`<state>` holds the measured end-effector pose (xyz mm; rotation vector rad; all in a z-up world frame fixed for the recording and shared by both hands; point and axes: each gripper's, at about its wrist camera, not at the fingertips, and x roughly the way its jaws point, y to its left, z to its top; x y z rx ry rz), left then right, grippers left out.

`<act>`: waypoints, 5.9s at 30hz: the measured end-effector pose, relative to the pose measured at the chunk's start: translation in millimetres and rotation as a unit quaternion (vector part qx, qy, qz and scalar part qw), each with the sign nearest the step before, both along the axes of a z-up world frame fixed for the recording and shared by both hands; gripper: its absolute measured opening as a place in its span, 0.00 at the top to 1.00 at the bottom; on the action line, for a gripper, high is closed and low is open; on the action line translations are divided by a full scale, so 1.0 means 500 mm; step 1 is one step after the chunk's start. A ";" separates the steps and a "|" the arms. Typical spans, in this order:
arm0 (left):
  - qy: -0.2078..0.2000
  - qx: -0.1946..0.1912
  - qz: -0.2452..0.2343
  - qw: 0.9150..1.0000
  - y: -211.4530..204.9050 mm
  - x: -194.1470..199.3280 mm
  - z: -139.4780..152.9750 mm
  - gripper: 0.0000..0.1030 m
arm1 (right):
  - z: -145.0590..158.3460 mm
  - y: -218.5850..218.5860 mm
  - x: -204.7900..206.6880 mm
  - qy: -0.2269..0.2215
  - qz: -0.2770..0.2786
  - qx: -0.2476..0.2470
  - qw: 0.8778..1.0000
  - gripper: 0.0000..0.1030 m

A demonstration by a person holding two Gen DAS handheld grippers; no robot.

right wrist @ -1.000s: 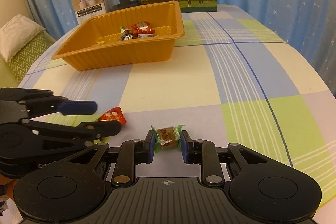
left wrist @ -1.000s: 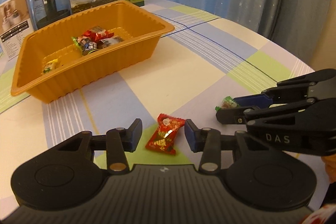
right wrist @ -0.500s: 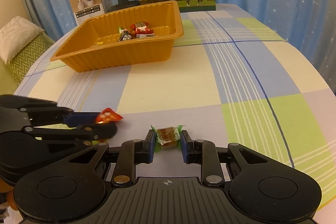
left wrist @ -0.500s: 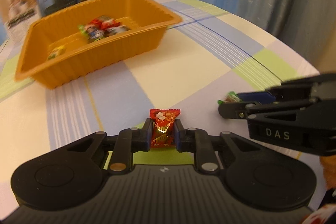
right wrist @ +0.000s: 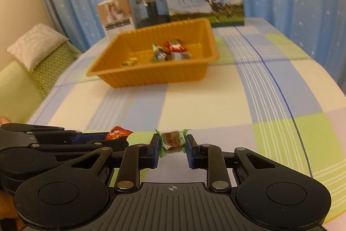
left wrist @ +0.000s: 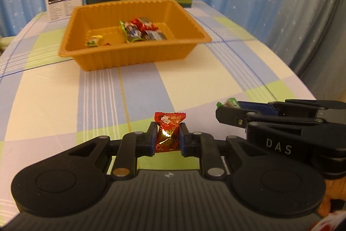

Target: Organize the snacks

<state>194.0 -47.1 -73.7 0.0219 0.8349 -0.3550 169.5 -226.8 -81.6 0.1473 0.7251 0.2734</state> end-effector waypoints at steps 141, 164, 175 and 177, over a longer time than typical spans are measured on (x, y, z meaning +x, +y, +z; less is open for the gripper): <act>-0.046 0.013 0.094 0.994 0.104 0.390 0.060 0.31 | 0.058 0.028 0.412 -0.025 -0.059 0.018 0.998 0.47; -0.081 0.022 0.135 0.987 0.104 0.143 0.159 0.00 | 0.124 -0.024 0.180 -0.017 -0.054 0.025 0.998 0.26; -0.088 0.034 0.157 0.983 0.100 -0.086 0.254 0.00 | 0.193 -0.030 -0.032 -0.008 -0.042 0.012 0.999 0.25; -0.091 0.032 0.160 0.982 0.098 -0.127 0.269 0.00 | 0.210 -0.030 -0.071 -0.010 -0.043 -0.001 0.999 0.25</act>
